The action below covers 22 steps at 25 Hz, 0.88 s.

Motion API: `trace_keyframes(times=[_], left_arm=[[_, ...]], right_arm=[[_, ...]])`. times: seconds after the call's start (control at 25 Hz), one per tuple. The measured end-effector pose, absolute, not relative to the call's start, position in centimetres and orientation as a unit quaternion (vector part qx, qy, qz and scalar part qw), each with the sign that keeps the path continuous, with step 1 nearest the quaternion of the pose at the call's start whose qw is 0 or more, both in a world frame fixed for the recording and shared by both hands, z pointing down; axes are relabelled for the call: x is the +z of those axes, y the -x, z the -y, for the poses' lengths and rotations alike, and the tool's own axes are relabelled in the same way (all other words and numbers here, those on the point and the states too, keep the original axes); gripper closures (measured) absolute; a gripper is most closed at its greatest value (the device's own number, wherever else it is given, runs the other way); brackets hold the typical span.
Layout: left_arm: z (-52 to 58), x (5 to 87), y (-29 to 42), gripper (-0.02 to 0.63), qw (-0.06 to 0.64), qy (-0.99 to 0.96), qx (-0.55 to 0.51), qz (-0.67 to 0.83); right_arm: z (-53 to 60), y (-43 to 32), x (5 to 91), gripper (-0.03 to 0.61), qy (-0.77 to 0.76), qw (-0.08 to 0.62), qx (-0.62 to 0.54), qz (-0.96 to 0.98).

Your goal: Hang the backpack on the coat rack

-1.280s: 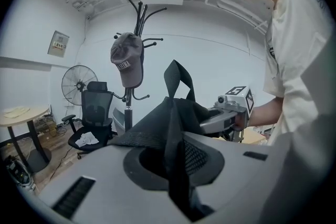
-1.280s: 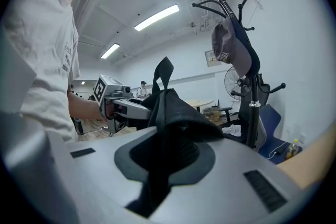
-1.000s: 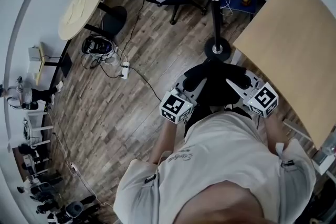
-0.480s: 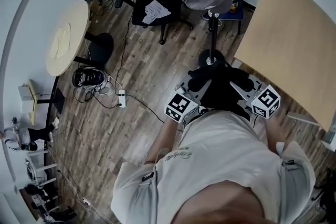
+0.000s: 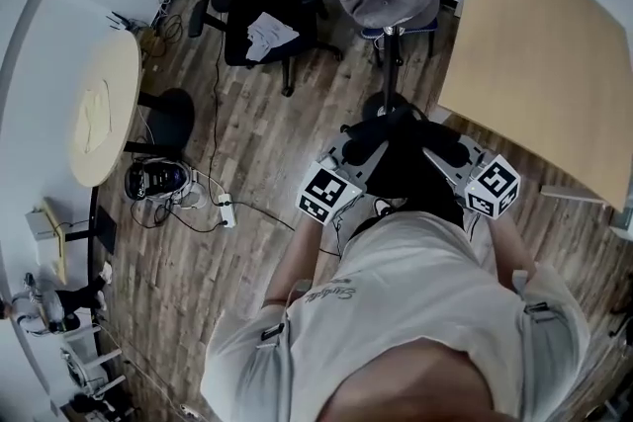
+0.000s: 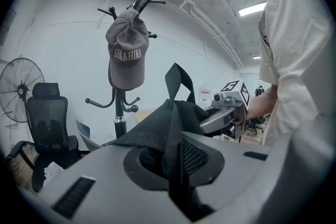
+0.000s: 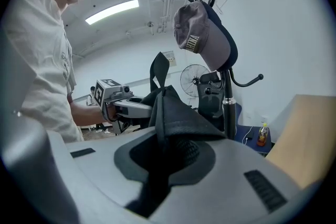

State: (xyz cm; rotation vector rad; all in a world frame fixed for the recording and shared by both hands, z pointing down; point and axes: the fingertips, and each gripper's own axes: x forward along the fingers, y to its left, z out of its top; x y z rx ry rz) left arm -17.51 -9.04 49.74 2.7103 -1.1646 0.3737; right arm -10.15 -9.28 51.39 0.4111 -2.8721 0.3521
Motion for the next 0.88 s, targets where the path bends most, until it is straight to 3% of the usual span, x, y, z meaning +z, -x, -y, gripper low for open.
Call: trace_keyframes(times=[0.88], left_arm=[[17.6,53.3,18.7,0.571,0.139,-0.898,0.155,0.388]], right_arm=[[17.8,11.2,54.8,0.546,-0.158,0.108,0.133,0.972]])
